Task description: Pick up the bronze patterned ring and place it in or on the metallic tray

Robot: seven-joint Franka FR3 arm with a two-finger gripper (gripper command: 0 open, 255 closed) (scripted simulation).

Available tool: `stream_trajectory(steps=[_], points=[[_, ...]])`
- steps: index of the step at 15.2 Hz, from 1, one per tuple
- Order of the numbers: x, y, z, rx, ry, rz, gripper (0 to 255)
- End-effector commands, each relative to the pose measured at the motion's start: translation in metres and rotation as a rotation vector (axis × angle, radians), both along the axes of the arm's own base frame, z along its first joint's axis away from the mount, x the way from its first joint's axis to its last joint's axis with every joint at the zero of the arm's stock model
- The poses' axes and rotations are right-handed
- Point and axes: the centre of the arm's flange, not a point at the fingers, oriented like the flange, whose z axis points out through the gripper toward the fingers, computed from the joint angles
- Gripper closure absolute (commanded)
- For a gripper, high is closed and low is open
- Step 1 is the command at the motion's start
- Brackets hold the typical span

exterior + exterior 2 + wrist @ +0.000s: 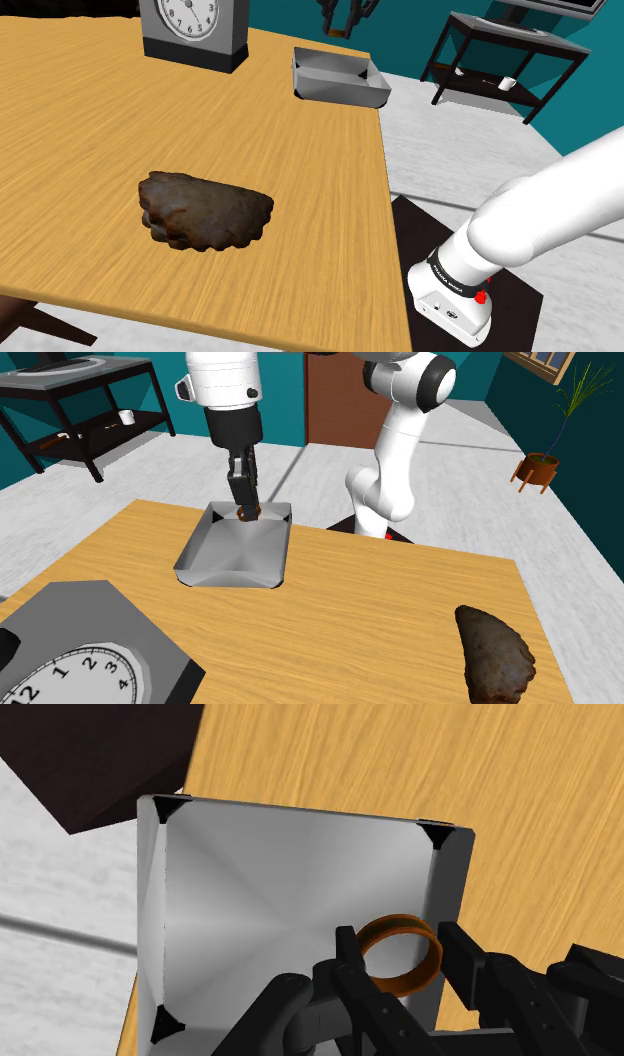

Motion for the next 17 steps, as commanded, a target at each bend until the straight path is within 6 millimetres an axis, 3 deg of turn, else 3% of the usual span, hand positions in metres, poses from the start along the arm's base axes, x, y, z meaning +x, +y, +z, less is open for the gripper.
stream_trajectory(steps=[1, 3, 17], points=[[0.0, -0.029, 0.002, 0.0, 0.0, 0.001, 255], [0.002, -0.047, 0.003, 0.0, 0.0, 0.001, 255], [0.002, -0.047, -0.071, 0.0, 0.0, 0.001, 255]])
